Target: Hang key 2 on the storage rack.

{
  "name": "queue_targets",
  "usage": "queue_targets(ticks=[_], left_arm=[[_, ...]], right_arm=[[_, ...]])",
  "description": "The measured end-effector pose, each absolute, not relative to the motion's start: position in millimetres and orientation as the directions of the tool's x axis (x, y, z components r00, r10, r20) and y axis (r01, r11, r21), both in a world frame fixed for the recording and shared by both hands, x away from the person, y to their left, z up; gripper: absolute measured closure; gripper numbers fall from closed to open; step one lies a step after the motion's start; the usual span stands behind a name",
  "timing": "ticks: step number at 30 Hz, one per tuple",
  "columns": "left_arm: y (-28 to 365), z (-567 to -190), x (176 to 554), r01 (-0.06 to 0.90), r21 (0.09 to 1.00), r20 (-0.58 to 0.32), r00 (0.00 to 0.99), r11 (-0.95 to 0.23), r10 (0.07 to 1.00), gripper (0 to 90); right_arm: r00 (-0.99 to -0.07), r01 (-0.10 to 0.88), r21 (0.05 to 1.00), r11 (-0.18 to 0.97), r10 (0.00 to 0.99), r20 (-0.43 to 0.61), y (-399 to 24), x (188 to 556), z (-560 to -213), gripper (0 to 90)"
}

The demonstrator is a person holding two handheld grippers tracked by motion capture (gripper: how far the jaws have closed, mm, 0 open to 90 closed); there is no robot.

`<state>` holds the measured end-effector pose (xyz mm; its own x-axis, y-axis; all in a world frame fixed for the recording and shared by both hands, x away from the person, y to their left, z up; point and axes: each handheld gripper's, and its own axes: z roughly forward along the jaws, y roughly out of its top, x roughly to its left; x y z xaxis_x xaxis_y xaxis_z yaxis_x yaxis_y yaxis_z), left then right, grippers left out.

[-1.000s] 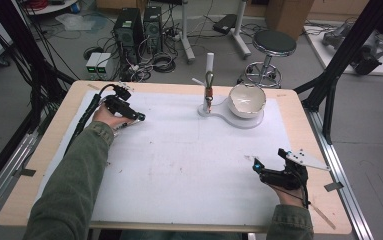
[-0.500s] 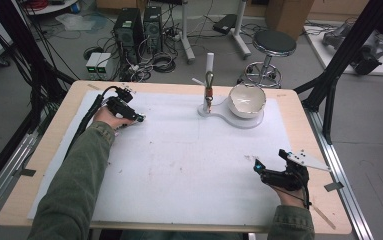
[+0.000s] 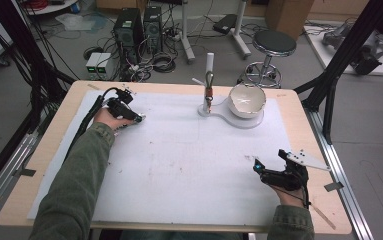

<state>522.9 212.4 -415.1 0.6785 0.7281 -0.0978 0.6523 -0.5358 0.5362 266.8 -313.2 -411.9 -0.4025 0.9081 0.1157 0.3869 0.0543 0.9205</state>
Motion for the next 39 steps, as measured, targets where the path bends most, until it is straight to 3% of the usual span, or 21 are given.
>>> queue_targets(ticks=[6, 13, 25, 39], left_arm=[[210.8, -405.1, 516.6, 0.588, 0.581, -0.034, 0.708, -0.563, 0.705, 73.9], [216.5, -389.2, 511.7, 0.578, 0.613, -0.028, 0.697, -0.539, 0.716, 74.5], [226.4, -366.3, 490.6, 0.558, 0.672, -0.053, 0.692, -0.487, 0.719, 75.0], [254.1, -321.8, 473.2, 0.532, 0.773, -0.092, 0.634, -0.346, 0.768, 75.1]], right_arm=[[-0.401, 0.387, 0.920, 0.055, 0.909, 0.114, -313.0, 267.3, -412.3, 0.6], [-0.399, 0.386, 0.921, 0.051, 0.909, 0.117, -313.4, 266.9, -412.1, 0.6], [-0.410, 0.389, 0.919, 0.061, 0.905, 0.113, -309.6, 267.5, -413.0, 0.6], [-0.418, 0.386, 0.921, 0.058, 0.901, 0.119, -308.3, 267.8, -412.8, 0.6]])
